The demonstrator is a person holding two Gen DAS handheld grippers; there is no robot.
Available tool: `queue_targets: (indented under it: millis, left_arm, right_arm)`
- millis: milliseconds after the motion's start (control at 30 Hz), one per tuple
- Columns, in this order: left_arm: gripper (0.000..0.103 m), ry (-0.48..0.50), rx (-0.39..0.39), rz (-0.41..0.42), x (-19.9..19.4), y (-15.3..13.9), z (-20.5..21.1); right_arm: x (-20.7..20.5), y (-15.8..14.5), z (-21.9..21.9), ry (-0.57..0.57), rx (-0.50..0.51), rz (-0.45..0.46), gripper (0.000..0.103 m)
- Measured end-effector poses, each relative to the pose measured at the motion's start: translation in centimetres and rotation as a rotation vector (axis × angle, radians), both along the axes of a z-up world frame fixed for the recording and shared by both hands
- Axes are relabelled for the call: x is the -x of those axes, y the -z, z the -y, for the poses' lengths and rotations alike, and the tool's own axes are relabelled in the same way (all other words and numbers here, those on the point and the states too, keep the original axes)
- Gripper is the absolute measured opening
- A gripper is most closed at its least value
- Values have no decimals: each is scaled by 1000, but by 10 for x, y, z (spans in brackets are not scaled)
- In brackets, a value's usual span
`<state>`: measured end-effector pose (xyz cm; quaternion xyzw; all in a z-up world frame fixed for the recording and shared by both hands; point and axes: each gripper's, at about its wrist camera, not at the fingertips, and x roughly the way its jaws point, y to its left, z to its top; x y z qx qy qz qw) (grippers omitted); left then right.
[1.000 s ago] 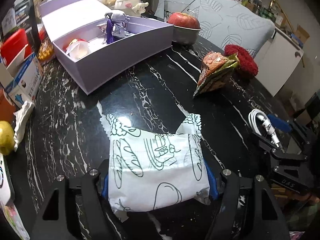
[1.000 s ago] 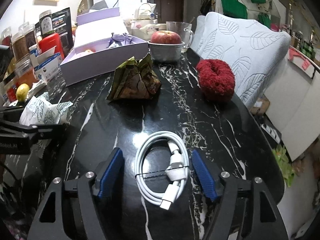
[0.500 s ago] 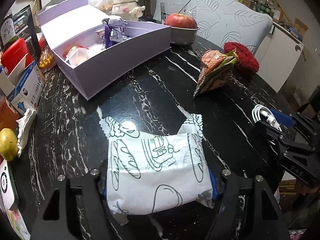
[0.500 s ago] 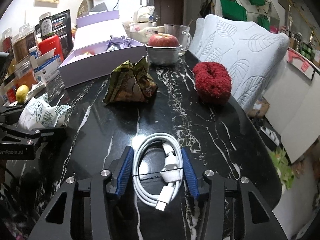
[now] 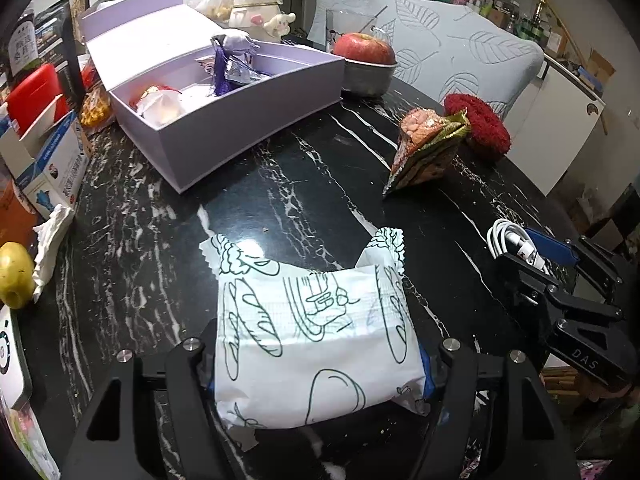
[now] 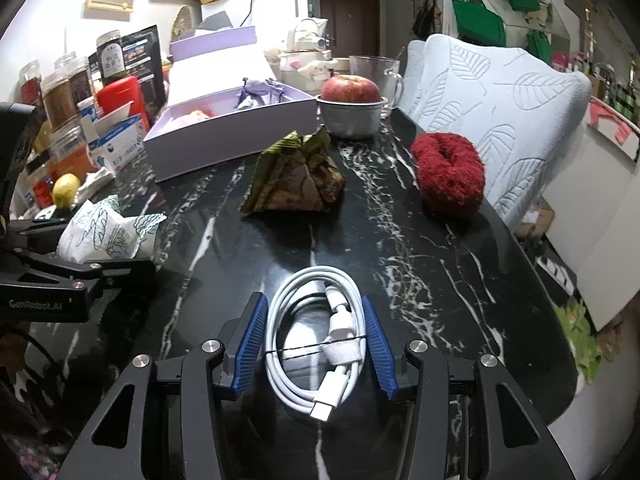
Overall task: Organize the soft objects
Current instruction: 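Lift the white pouch with the left gripper while the right gripper lifts the coiled cable, then carry the white pouch and cable with both grippers toward the lavender box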
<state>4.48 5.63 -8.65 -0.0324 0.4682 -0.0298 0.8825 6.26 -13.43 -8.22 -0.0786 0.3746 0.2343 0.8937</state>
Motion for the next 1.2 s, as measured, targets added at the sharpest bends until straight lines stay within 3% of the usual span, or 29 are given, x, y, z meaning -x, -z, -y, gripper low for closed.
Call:
queue_targets:
  millis: [467,833,1200]
  left_arm:
    - [68,-88,-9,60,19,-27,-32]
    - [68,-157,-24,139,25,-57,-58]
    - [68,-161,-58,258,11,-101,-71]
  right_arm:
    - [1,-11,-27,-90,-31,14,48]
    - [-8,-44,-50,-168,-61,86,48]
    - [-27,-91,-74,-234,-104,194,48]
